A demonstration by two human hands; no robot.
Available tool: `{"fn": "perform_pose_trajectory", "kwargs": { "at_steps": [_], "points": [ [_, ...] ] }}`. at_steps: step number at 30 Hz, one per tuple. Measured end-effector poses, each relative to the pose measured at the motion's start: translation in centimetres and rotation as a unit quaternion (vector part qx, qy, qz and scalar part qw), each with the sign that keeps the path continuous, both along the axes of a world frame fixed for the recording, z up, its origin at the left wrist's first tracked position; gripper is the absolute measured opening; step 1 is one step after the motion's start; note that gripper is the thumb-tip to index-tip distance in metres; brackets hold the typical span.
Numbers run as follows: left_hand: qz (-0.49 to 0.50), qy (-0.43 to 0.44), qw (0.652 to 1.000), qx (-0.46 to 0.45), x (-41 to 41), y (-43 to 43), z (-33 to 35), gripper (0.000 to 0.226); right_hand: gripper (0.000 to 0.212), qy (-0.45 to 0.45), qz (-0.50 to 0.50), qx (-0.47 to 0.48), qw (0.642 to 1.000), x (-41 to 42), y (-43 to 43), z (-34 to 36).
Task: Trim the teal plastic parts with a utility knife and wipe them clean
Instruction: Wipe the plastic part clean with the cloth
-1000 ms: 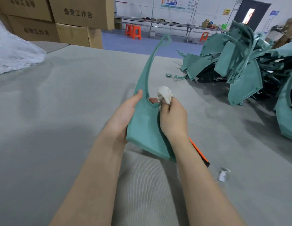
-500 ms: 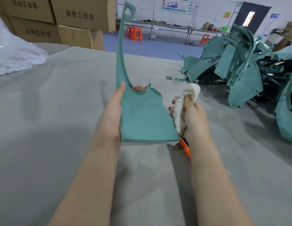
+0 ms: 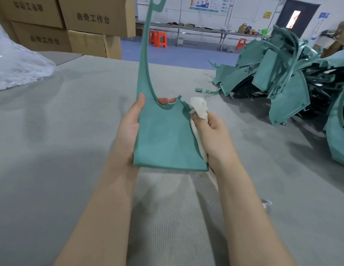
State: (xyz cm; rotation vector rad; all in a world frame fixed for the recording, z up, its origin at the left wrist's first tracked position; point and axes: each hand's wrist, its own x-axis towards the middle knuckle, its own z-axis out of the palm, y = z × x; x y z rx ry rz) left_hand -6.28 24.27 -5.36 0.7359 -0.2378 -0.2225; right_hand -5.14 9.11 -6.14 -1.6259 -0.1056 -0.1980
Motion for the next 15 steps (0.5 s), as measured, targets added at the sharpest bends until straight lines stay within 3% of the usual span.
{"fn": "perform_pose_trajectory", "kwargs": {
  "at_steps": [3,8,11,15],
  "points": [
    [0.012,-0.010,1.000,0.000,-0.1,0.1,0.0,0.047,0.019,0.041,-0.024,0.082,0.995,0.2,-0.2,0.1],
    [0.015,-0.013,1.000,0.003,-0.3,-0.1,0.2,0.050,0.015,0.036,-0.010,0.162,0.986,0.4,-1.0,0.2],
    [0.010,-0.017,1.000,-0.004,-0.4,-0.1,0.4,0.053,0.011,0.034,0.042,0.092,0.994,0.1,-0.8,0.1],
    [0.001,-0.008,1.000,-0.009,-0.5,-0.5,0.5,0.052,0.010,0.017,0.020,0.041,0.999,0.2,-0.8,0.0]
  ]
}}
